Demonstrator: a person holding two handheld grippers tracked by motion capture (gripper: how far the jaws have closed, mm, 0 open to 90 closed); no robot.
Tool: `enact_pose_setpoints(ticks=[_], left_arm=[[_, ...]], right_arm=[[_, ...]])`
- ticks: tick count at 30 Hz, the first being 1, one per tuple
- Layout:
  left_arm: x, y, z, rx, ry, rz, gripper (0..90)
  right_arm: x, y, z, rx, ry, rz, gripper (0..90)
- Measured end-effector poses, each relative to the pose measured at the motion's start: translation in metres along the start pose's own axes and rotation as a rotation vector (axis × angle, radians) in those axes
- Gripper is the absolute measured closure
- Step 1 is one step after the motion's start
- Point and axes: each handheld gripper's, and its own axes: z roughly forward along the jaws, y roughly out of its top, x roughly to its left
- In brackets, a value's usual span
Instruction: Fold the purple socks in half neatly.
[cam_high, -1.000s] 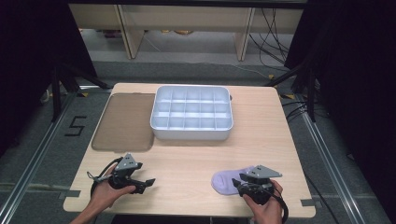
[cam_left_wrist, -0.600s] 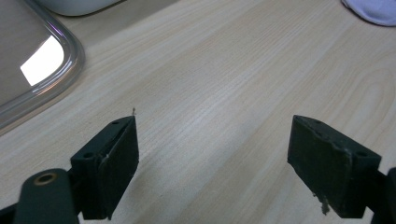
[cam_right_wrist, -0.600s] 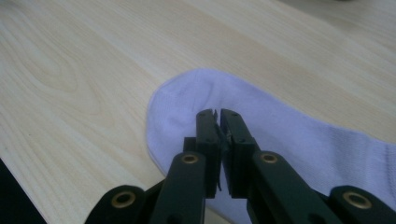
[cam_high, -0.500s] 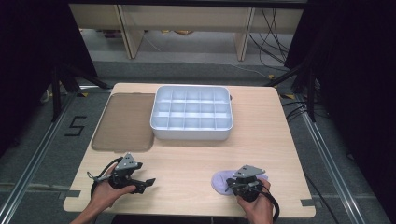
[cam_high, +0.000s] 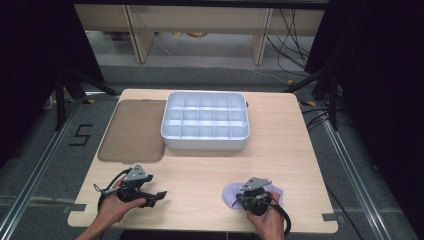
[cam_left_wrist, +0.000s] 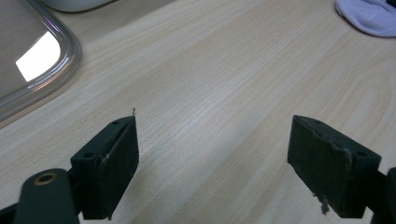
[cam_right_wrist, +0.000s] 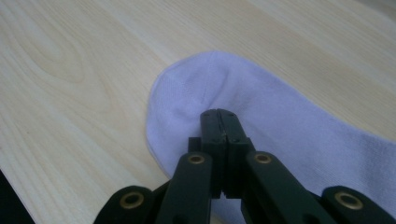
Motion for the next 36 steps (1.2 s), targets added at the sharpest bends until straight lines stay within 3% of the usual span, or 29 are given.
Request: enact_pose_setpoints(ticks=[8, 9, 10, 12, 15, 17, 18, 20, 21, 23, 24, 27, 31, 34, 36], left_arm=[[-0.002, 0.000, 0.001, -0.009, -0.009, -0.016, 16.3], [-0.003, 0.000, 0.001, -0.007, -0.009, -0.032, 16.3], [-0.002, 0.000, 0.001, -0.005, -0.009, -0.017, 16.3], [-0.002, 0.000, 0.002, -0.010, -0.016, -0.024, 16.3], [-0.003, 0.000, 0.002, -0.015, -0.020, -0.034, 16.3], [-0.003, 0.000, 0.000, 0.012, -0.013, -0.014, 16.6], [-0.004, 0.000, 0.002, -0.010, -0.028, -0.044, 17.2], [-0.004, 0.000, 0.002, -0.006, -0.034, -0.042, 17.8], [-0.006, 0.000, 0.003, -0.015, -0.038, -0.063, 18.0], [-0.005, 0.000, 0.002, -0.006, -0.030, -0.045, 18.0], [-0.005, 0.000, 0.002, 0.006, -0.031, -0.027, 18.0], [-0.007, 0.000, 0.003, -0.010, -0.030, -0.042, 18.1], [-0.006, 0.001, 0.000, 0.023, -0.030, -0.003, 18.9], [-0.008, 0.001, 0.002, -0.004, -0.029, -0.028, 19.3], [-0.008, 0.001, 0.001, 0.004, -0.027, -0.021, 19.3]], right_arm=[[0.013, 0.013, 0.011, 0.004, 0.024, -0.031, 90.0], [0.016, 0.014, 0.013, 0.002, 0.023, -0.032, 90.0], [0.017, 0.016, 0.013, 0.013, 0.031, -0.038, 90.0], [0.020, 0.020, 0.017, 0.005, 0.040, -0.060, 90.0], [0.027, 0.026, 0.022, 0.002, 0.044, -0.057, 90.0], [0.031, 0.031, 0.026, 0.000, 0.052, -0.062, 90.0], [0.034, 0.033, 0.028, 0.000, 0.053, -0.058, 90.0], [0.035, 0.035, 0.030, -0.001, 0.059, -0.068, 90.0], [0.038, 0.037, 0.032, 0.000, 0.064, -0.062, 90.0], [0.043, 0.042, 0.036, -0.005, 0.067, -0.060, 90.0], [0.045, 0.046, 0.042, -0.022, 0.071, -0.089, 90.0], [0.051, 0.052, 0.047, -0.021, 0.082, -0.087, 90.0], [0.059, 0.059, 0.053, -0.024, 0.092, -0.068, 90.0], [0.063, 0.065, 0.057, -0.015, 0.099, -0.067, 90.0], [0.066, 0.067, 0.060, -0.021, 0.105, -0.077, 90.0]])
